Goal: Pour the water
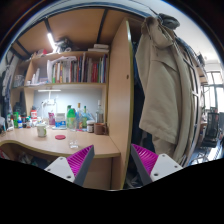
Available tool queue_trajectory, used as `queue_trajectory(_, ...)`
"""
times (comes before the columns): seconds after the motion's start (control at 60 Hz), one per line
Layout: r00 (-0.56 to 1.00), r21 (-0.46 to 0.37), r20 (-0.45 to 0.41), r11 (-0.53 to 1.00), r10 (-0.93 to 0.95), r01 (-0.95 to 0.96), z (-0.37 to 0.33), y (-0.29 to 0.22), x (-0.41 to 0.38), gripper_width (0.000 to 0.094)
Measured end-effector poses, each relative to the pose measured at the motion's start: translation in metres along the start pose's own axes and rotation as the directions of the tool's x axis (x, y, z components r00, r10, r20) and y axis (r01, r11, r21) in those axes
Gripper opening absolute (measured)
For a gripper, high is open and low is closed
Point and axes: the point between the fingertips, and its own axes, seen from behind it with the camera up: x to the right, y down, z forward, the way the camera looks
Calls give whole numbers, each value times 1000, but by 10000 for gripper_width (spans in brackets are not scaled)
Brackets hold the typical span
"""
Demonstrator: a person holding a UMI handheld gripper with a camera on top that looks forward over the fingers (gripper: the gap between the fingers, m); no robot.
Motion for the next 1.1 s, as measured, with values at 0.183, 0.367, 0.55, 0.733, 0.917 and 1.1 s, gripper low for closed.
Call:
queue_trajectory(0.183,1000,-5,-6,1000,2,-2,14,0,2,821)
queue_trajectory(0.367,1000,3,22,1000,9,-9,46,0,-12,820)
queue_trajectory(0.55,994,5,113,1000,11,-11,101,3,-73,829)
queue_trajectory(0.733,975,23,222,999,17,-23,176,8,-167,825)
queue_trajectory(0.917,976,40,217,999,-28,20,257,18,-233,826)
queue_trajectory(1.1,994,49,109,999,-16,11,320,21,-241,817)
